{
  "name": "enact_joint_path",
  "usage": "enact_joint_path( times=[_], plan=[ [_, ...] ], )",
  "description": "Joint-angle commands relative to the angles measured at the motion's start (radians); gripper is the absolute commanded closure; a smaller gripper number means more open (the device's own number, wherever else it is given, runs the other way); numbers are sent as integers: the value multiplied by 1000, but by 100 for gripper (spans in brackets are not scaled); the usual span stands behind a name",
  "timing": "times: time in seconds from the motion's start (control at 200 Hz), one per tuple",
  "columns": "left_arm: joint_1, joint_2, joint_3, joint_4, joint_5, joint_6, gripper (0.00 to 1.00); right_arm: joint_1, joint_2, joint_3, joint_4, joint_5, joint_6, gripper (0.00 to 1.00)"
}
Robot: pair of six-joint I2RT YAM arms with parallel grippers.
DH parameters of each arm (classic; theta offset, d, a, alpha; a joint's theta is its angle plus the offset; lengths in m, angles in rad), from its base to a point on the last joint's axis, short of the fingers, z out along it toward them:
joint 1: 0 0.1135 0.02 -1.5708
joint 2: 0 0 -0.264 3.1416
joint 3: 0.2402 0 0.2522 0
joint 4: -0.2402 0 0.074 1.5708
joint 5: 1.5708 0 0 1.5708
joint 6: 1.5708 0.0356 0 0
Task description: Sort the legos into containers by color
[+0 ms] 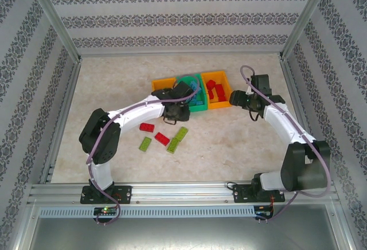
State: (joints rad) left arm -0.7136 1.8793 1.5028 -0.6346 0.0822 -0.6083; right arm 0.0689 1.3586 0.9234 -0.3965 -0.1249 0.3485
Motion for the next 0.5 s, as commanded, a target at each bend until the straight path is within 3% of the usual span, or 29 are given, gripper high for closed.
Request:
enact_joint_path(
  times=[0.0,0.27,0.495],
  plan=[
    [-7,82,148,24,67,57,85,-3,-53,-71,31,-30,32,31],
    [10,364,576,12,234,39,85,-36,-195,-199,55,-22,61,29],
    [49,534,755,88,307,-83,82,-49,-258,-246,47,-67,79,29]
  ],
)
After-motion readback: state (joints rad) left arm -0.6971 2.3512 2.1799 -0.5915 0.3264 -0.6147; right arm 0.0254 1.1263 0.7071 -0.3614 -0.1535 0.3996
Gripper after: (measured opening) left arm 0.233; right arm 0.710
